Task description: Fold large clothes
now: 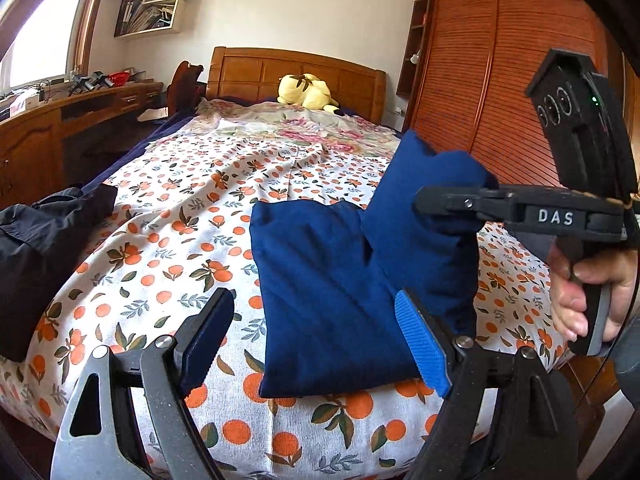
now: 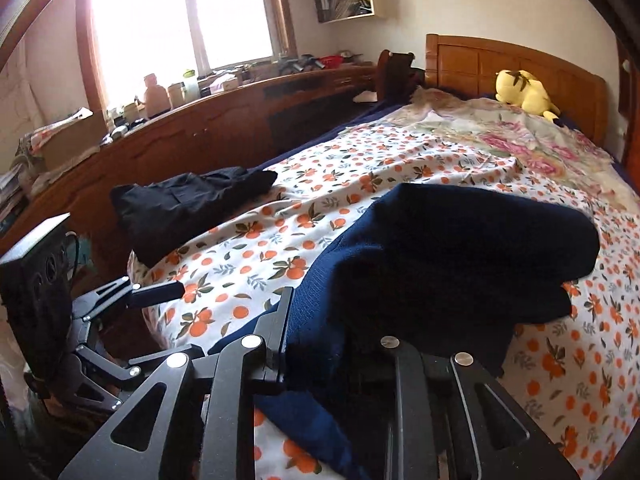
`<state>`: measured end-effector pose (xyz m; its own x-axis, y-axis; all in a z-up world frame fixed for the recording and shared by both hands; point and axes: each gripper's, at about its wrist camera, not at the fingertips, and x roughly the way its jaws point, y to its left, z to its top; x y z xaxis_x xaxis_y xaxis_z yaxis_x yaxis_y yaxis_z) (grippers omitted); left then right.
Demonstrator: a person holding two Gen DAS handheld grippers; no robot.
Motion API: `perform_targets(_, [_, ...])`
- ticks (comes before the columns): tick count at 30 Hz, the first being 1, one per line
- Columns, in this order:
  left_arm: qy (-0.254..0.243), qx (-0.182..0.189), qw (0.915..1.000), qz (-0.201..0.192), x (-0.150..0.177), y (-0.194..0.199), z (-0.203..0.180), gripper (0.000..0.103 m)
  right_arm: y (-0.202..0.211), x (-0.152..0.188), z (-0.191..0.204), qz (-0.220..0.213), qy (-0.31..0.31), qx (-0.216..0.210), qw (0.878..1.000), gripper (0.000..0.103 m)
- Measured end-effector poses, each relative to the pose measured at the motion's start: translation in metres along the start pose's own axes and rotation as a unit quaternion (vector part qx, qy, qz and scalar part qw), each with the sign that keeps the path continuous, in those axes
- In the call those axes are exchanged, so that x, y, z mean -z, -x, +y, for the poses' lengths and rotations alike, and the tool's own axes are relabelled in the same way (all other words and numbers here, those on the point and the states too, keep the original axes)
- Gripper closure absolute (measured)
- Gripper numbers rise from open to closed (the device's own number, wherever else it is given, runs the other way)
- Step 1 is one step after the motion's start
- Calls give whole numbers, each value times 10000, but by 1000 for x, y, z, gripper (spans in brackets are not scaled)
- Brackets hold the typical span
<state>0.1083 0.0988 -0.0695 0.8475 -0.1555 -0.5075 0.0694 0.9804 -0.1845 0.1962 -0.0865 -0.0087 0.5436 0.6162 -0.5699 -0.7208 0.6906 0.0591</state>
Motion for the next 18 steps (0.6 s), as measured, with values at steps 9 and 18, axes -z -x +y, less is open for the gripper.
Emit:
perform_targets(9, [-39, -149, 9999, -58, 0, 5, 4, 20, -33, -9, -6, 507, -439, -555, 9962, 78])
perform_targets(18, [50, -252, 9997, -47, 3, 8, 17, 20, -51, -15, 11, 705, -6, -465, 9964, 58])
